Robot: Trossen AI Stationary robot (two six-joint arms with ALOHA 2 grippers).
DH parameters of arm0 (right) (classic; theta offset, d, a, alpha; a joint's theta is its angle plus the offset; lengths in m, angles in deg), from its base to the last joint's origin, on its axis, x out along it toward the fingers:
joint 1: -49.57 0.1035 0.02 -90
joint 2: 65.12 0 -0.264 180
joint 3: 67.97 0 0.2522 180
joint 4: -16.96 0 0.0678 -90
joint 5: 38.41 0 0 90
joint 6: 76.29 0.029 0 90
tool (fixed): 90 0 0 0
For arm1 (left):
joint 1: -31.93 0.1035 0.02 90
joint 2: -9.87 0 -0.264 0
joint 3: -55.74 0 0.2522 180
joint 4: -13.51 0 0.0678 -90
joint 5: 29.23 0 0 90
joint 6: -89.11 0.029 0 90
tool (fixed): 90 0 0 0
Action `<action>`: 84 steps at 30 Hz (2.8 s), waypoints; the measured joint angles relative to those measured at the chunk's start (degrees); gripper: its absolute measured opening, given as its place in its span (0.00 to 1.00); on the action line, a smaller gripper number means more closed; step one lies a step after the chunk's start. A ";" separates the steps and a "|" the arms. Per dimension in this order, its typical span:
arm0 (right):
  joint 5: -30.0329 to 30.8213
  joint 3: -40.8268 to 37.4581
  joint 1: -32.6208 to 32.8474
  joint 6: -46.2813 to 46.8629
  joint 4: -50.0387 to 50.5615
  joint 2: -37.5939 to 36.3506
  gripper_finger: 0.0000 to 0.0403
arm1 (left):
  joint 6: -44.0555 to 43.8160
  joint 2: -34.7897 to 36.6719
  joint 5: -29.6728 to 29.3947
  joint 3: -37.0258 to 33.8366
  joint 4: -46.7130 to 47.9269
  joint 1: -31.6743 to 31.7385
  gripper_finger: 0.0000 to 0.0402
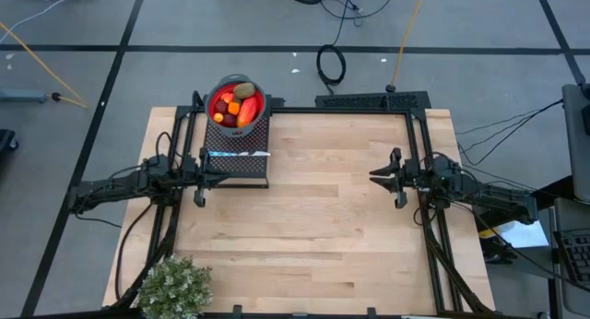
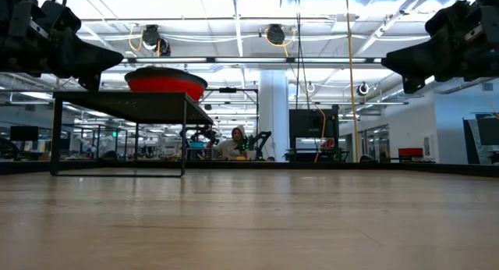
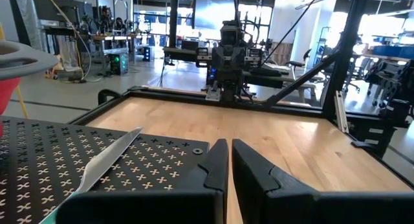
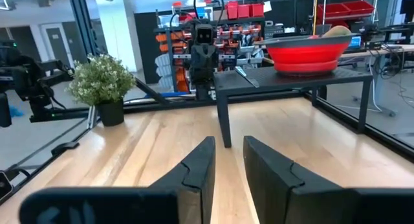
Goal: Pick & Place Fruit
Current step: Return to Home Position
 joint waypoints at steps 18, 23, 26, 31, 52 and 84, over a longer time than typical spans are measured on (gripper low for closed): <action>-0.13 -0.04 0.00 -0.09 -1.92 0.02 0.18 | 0.06 0.00 -0.03 0.00 0.00 -0.01 0.05; -0.11 -0.07 0.00 -0.09 -2.01 0.02 0.18 | 0.06 0.00 -0.02 0.00 -0.01 -0.01 0.02; -0.10 -0.07 0.00 -0.09 -2.06 0.02 0.18 | 0.04 0.00 -0.02 0.00 0.00 0.00 0.00; -0.09 -0.07 0.00 -0.09 -2.08 0.02 0.18 | 0.02 0.00 -0.02 0.00 0.00 0.00 0.04; -0.07 -0.07 0.00 -0.09 -2.10 0.02 0.18 | 0.02 0.00 -0.04 0.00 -0.01 0.00 0.05; -0.06 -0.07 0.00 -0.09 -2.09 0.02 0.18 | 0.02 0.00 -0.04 -0.02 -0.01 -0.01 0.06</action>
